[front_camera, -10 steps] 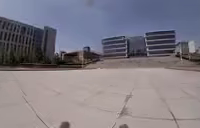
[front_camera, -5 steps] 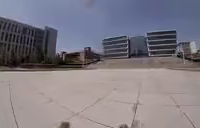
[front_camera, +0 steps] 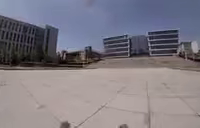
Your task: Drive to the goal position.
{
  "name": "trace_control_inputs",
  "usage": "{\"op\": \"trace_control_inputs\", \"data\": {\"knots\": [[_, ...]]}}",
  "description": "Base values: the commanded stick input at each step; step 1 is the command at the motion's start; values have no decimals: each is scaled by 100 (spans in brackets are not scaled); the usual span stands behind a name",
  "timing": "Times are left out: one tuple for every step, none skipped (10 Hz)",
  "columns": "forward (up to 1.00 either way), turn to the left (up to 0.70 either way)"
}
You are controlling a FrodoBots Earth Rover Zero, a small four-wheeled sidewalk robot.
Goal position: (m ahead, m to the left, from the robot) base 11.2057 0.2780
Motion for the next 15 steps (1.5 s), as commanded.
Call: {"op": "trace_control_inputs", "data": {"knots": [[70, 0], [70, 0], [70, 0], [70, 0], [70, 0], [70, 0], [70, 0], [70, 0], [70, 0], [70, 0], [70, 0], [70, 0], [70, 0], [70, 0], [70, 0]]}}
